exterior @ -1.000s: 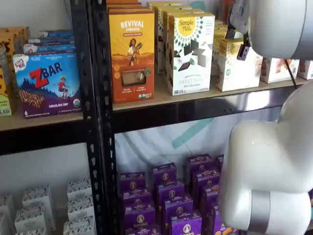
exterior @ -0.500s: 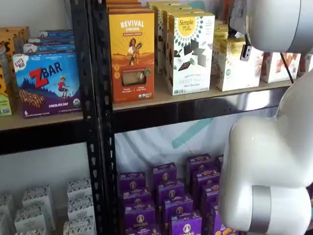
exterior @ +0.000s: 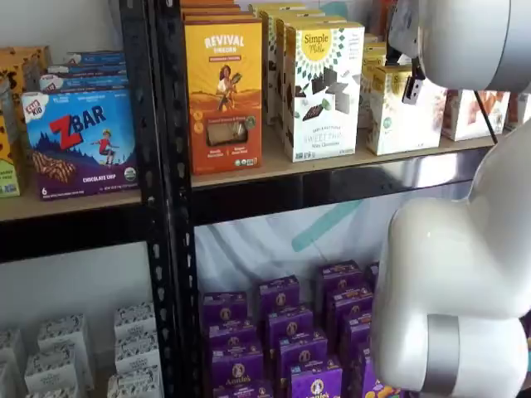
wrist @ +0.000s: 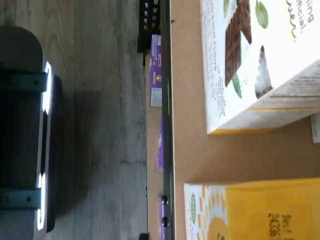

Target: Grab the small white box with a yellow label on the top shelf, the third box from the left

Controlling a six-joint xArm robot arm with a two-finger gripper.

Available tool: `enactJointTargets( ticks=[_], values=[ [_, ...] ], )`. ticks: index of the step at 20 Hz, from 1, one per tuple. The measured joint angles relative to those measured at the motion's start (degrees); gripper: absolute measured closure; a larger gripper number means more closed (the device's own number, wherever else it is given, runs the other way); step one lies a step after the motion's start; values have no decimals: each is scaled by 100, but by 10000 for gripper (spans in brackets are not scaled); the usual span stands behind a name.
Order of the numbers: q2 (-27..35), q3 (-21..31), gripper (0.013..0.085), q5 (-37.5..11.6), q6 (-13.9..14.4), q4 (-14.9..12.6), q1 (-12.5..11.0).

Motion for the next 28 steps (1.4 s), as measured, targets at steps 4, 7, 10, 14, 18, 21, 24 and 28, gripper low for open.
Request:
enactJointTargets(
  ticks=[4,7,10,14,18,21,24,28],
  values=[
    [-21,26,370,-21,-7,53,-17],
    [-32,42,410,-32,-20,84,-34],
    [-50,65,490,-52,-29,93,-44],
    [-57,78,490,-71,-45,88,-58],
    [-66,100,490,-101,-68,136,-87],
    [-77,120,490,-133,-83,168,-106],
    [-82,126,570,-144,-94,192,-120],
    [-82,122,610,-149,-100,195,-127]
  ],
)
